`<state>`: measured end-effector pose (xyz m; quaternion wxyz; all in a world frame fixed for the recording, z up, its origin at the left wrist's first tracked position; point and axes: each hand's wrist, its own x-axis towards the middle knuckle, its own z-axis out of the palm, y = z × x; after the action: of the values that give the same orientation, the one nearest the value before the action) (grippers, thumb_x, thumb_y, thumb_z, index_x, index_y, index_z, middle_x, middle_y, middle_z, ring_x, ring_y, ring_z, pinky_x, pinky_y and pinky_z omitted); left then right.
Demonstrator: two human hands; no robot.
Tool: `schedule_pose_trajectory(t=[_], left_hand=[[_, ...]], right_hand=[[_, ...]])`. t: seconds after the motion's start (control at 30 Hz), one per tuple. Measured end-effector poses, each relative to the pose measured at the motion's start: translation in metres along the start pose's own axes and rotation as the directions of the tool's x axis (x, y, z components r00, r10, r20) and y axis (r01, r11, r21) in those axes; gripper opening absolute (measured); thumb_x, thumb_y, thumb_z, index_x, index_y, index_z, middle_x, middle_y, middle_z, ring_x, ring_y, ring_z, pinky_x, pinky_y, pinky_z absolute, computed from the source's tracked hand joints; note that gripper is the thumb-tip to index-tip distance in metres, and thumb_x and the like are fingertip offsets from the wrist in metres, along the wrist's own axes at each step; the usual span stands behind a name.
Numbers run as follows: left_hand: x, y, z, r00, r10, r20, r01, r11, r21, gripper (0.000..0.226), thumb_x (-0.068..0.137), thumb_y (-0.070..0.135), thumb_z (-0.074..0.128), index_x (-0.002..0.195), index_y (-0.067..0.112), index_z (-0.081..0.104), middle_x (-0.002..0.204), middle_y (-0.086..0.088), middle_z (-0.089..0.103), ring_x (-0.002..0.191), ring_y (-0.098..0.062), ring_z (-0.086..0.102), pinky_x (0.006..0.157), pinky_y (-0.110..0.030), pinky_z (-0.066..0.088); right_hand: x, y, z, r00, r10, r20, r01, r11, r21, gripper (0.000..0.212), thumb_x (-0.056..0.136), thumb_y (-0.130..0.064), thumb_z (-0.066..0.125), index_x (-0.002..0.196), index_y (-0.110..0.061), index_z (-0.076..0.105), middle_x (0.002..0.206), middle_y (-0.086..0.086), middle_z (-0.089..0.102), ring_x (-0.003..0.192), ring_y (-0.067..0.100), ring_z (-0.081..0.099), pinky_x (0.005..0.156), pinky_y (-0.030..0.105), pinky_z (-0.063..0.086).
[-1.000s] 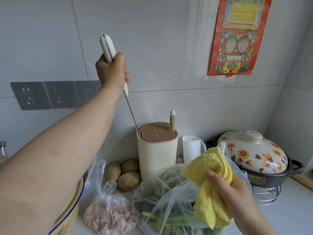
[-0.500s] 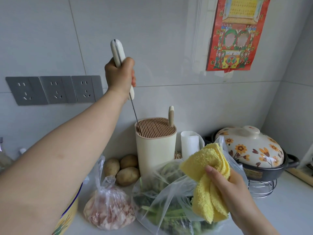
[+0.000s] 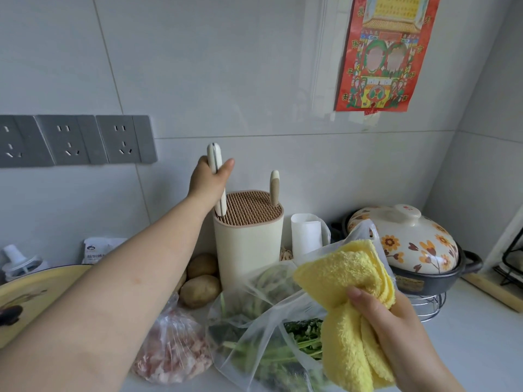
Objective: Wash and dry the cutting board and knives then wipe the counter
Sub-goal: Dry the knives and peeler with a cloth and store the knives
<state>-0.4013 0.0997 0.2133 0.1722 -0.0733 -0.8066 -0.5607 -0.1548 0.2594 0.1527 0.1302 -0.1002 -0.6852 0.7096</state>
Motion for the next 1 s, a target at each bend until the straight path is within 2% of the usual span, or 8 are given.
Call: schedule_pose_trajectory(t=[0.1, 0.3, 0.37, 0.43, 0.57, 0.73, 0.87, 1.0], left_hand=[[-0.001, -0.005, 0.003, 0.999, -0.034, 0.006, 0.034, 0.999, 0.021, 0.044, 0.092, 0.033, 0.051, 0.120, -0.001, 0.044, 0.114, -0.018, 0.055, 0.105, -0.030, 0.053, 0.076, -0.026, 0.033], [-0.006, -0.013, -0.009, 0.992, -0.107, 0.062, 0.105, 0.994, 0.032, 0.049, 0.089, 0.032, 0.056, 0.127, 0.004, 0.042, 0.126, -0.012, 0.052, 0.114, -0.027, 0.050, 0.086, -0.027, 0.035], [-0.016, -0.016, -0.018, 0.992, -0.123, -0.009, 0.123, 0.990, 0.062, 0.048, 0.090, 0.028, 0.054, 0.129, 0.004, 0.042, 0.131, -0.014, 0.049, 0.117, -0.029, 0.049, 0.091, -0.030, 0.037], [-0.033, -0.011, -0.025, 0.990, -0.117, -0.082, 0.121, 0.992, 0.040, 0.042, 0.090, 0.023, 0.053, 0.127, 0.004, 0.045, 0.131, -0.014, 0.049, 0.117, -0.029, 0.049, 0.093, -0.031, 0.038], [-0.084, 0.013, -0.032, 1.000, -0.007, -0.028, 0.005, 0.998, -0.059, 0.025, 0.090, 0.014, 0.051, 0.112, 0.005, 0.058, 0.117, -0.010, 0.059, 0.107, -0.026, 0.053, 0.083, -0.026, 0.038], [-0.148, 0.049, -0.028, 0.976, 0.157, 0.150, -0.110, 0.953, -0.282, 0.018, 0.088, 0.008, 0.055, 0.074, 0.018, 0.059, 0.071, 0.006, 0.056, 0.056, 0.009, 0.054, 0.063, -0.014, 0.041], [-0.200, 0.068, -0.018, 0.924, 0.220, 0.313, -0.089, 0.919, -0.384, 0.026, 0.086, 0.010, 0.058, 0.068, 0.028, 0.057, 0.067, 0.006, 0.057, 0.056, 0.005, 0.053, 0.072, -0.028, 0.043], [-0.260, 0.085, 0.007, 0.854, 0.246, 0.459, -0.045, 0.913, -0.405, 0.026, 0.088, 0.008, 0.055, 0.068, 0.024, 0.057, 0.065, 0.001, 0.056, 0.051, 0.005, 0.051, 0.057, -0.011, 0.042]], right_hand=[[-0.002, -0.004, 0.002, 1.000, 0.012, -0.002, -0.012, 0.999, 0.042, 0.056, 0.019, -0.041, 0.073, 0.068, -0.013, 0.067, 0.055, 0.005, 0.067, 0.048, 0.015, 0.065, 0.041, 0.020, 0.048], [-0.013, -0.008, 0.001, 0.999, -0.012, -0.034, 0.015, 0.997, 0.082, 0.076, 0.000, -0.056, 0.081, 0.066, -0.021, 0.072, 0.060, 0.006, 0.070, 0.052, 0.018, 0.067, 0.043, 0.022, 0.051], [-0.018, -0.010, 0.000, 0.997, -0.035, -0.063, 0.037, 0.999, 0.034, 0.065, 0.016, -0.046, 0.086, 0.073, -0.020, 0.070, 0.063, 0.003, 0.070, 0.057, 0.016, 0.068, 0.047, 0.024, 0.053], [-0.026, -0.012, -0.002, 0.991, -0.053, -0.124, 0.055, 0.998, 0.010, 0.023, 0.056, -0.028, 0.082, 0.073, -0.020, 0.069, 0.064, 0.001, 0.069, 0.066, 0.018, 0.066, 0.057, 0.030, 0.055], [-0.053, -0.012, -0.004, 0.963, -0.041, -0.268, 0.024, 0.998, -0.065, 0.009, 0.076, -0.010, 0.064, 0.078, -0.019, 0.061, 0.071, 0.000, 0.064, 0.074, 0.019, 0.058, 0.066, 0.032, 0.047], [-0.103, -0.011, -0.019, 0.880, -0.072, -0.469, 0.024, 0.994, -0.107, 0.014, 0.085, -0.012, 0.061, 0.074, -0.020, 0.059, 0.070, -0.001, 0.060, 0.069, 0.015, 0.056, 0.056, 0.020, 0.047], [-0.139, -0.005, -0.040, 0.835, -0.085, -0.544, -0.063, 0.966, -0.249, 0.020, 0.080, -0.011, 0.067, 0.066, -0.020, 0.057, 0.062, -0.003, 0.057, 0.062, 0.013, 0.053, 0.058, 0.027, 0.044], [-0.176, 0.002, -0.077, 0.782, -0.145, -0.606, -0.173, 0.883, -0.435, 0.027, 0.078, -0.015, 0.069, 0.065, -0.033, 0.052, 0.063, -0.008, 0.056, 0.073, 0.021, 0.056, 0.071, 0.033, 0.045]])
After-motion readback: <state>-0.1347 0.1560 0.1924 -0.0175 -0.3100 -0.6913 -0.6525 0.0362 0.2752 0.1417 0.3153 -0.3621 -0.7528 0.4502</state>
